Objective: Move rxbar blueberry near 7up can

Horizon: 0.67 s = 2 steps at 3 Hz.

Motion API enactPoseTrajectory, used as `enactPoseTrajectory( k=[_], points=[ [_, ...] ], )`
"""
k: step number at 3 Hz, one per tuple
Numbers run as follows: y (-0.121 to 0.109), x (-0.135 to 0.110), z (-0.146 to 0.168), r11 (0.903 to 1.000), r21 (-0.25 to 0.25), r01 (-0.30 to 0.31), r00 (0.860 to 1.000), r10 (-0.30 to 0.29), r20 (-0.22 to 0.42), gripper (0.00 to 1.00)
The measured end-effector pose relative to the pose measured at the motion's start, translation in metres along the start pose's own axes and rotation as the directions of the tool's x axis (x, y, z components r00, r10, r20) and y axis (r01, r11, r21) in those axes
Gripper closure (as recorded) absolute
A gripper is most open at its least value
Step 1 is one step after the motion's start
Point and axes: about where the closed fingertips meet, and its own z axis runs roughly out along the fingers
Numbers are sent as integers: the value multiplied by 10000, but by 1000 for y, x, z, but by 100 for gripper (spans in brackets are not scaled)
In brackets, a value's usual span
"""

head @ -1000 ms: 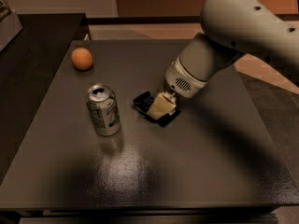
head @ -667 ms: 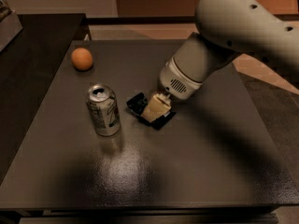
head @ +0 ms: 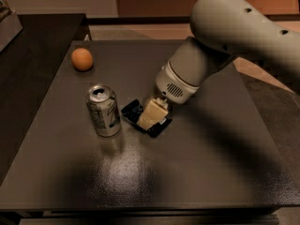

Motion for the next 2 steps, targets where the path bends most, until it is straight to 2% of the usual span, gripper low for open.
enactPoseTrajectory(
  k=[1,2],
  points=[
    [1,-1,0,10000,5,29,10000,-29,-12,12],
    [2,-2,0,10000,12,55,10000,-55,-23,0]
  ],
)
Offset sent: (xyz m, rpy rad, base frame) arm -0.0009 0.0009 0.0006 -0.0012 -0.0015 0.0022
